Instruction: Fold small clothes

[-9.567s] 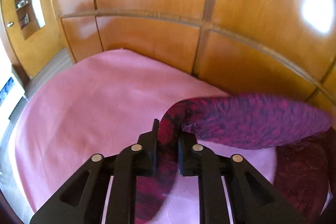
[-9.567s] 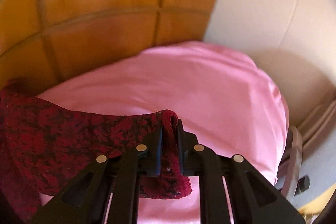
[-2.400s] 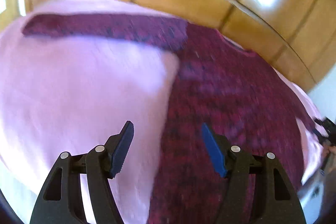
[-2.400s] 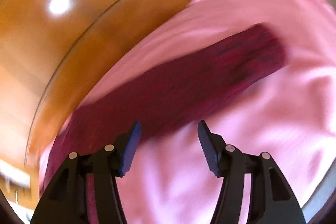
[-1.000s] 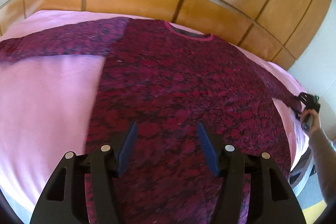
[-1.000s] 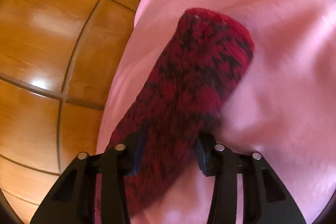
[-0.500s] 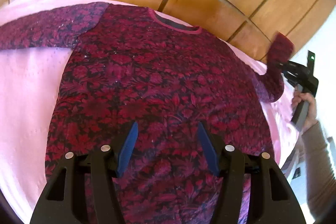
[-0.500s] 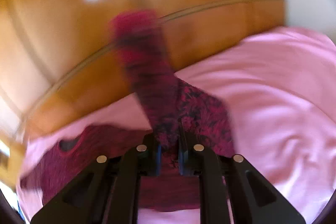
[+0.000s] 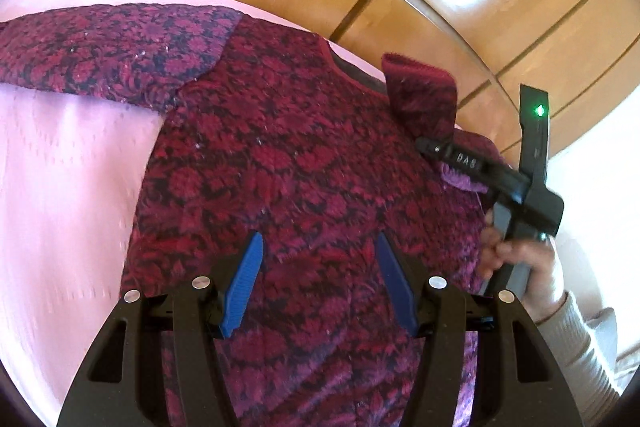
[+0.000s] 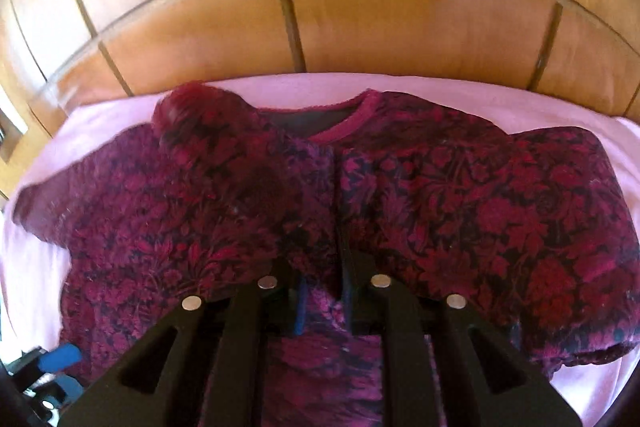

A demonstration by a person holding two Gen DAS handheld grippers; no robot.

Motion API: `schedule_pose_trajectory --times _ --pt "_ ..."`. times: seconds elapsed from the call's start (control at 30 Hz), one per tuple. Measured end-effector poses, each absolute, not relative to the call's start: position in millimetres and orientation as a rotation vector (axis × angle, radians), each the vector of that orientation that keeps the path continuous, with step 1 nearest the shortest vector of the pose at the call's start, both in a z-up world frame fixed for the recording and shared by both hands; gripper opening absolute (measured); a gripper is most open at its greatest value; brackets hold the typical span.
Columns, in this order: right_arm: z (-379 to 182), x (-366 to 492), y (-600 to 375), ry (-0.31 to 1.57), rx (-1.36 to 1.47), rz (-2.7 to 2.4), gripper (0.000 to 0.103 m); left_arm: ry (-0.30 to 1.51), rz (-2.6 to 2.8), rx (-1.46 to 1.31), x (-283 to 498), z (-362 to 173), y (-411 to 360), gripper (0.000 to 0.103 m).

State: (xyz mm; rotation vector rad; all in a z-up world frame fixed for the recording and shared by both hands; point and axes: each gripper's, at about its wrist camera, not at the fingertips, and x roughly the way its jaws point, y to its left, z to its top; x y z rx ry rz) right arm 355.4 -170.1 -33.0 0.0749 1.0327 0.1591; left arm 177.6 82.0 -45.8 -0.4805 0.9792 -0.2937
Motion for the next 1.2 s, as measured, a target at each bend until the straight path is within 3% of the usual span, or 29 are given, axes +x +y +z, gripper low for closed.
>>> schedule_pose_trajectory --times 0.07,0.23,0.37,0.5,0.6,1.1,1.2 --pt "-31.4 351.0 -164.9 1.017 0.090 0.191 0.045 0.976 -0.281 -0.481 182.8 -45.7 82.3 0.058" --pt "-18.5 315.7 -163.6 0.964 0.097 0.225 0.073 0.978 -0.279 -0.499 194.7 -48.1 80.1 0.058" --pt "-2.1 282.7 -194.1 0.891 0.232 0.250 0.087 0.992 -0.286 -0.503 204.9 -53.2 74.0 0.058" --pt "-5.5 261.3 -244.4 0.859 0.407 0.194 0.094 1.013 -0.286 -0.503 218.3 -57.4 62.8 0.058" --pt "-24.0 259.5 -277.0 0.860 0.531 0.128 0.098 1.019 -0.304 -0.528 227.4 -58.4 54.9 0.070" --pt "-55.4 259.6 -297.8 0.760 0.609 0.063 0.101 1.042 -0.392 -0.591 312.2 -52.9 1.9 0.071" --pt "-55.8 255.8 -302.2 0.755 0.612 0.066 0.101 1.064 -0.384 -0.619 328.5 -60.0 -4.1 0.056"
